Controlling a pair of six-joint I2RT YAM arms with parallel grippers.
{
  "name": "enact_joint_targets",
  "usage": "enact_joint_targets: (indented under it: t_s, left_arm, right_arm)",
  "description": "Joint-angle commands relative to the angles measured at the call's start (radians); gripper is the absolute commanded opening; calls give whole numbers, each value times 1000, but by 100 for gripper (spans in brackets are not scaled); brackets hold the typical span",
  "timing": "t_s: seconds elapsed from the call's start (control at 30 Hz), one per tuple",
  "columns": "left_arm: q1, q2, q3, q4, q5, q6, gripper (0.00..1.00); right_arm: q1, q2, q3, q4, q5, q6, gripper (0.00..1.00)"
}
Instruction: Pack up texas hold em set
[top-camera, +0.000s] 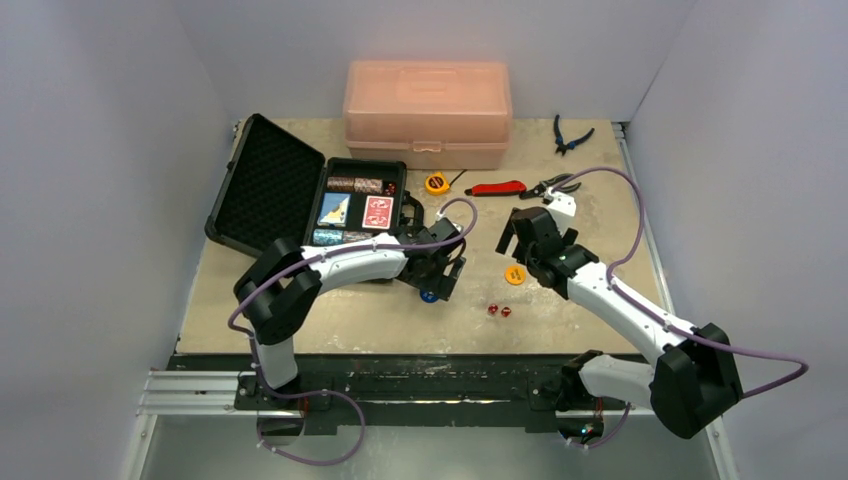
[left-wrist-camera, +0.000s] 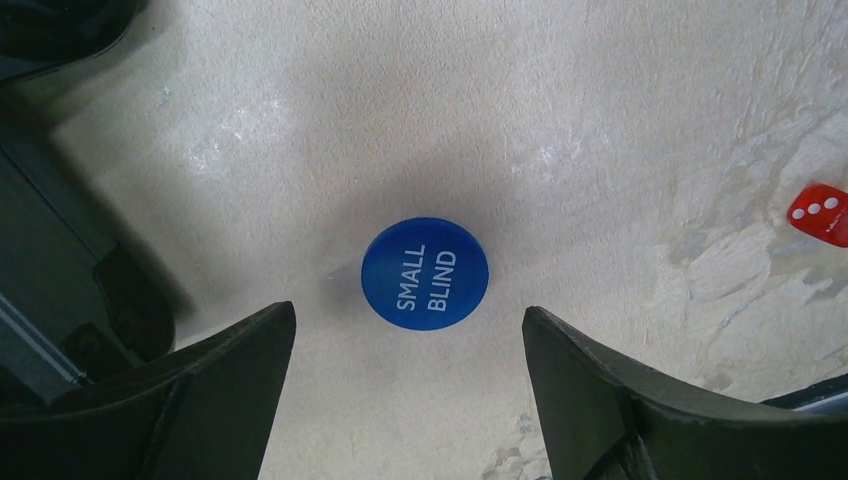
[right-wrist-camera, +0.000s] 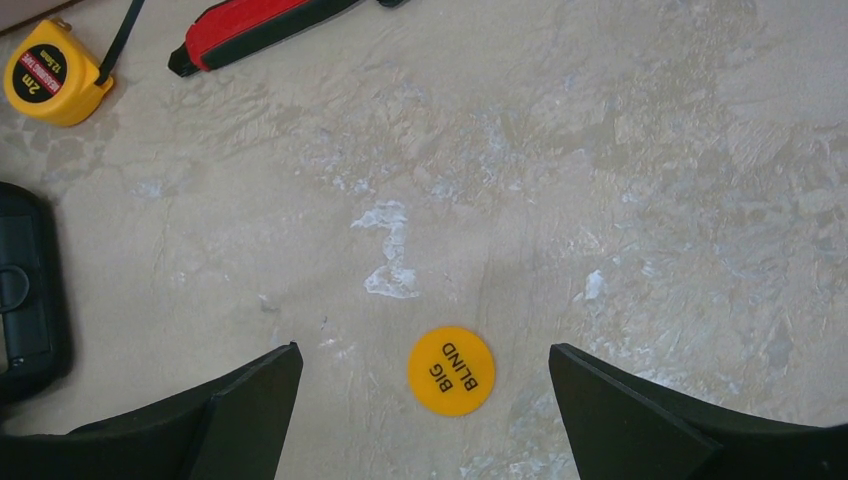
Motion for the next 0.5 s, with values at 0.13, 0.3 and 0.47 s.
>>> enact_joint_targets:
  t_s: [0.13, 0.3, 0.47]
  left_arm:
    - [-12, 41, 7, 79, -3, -32, 81]
    - [-24, 64, 10, 79, -23, -33, 77]
    - [-36, 84, 20, 50, -63, -47, 72]
  right_arm:
    - [-9, -23, -12, 35, 19, -42, 99]
    - [-10, -17, -12, 40, 15, -49, 99]
    - [-13, -14, -15, 45, 12, -51, 99]
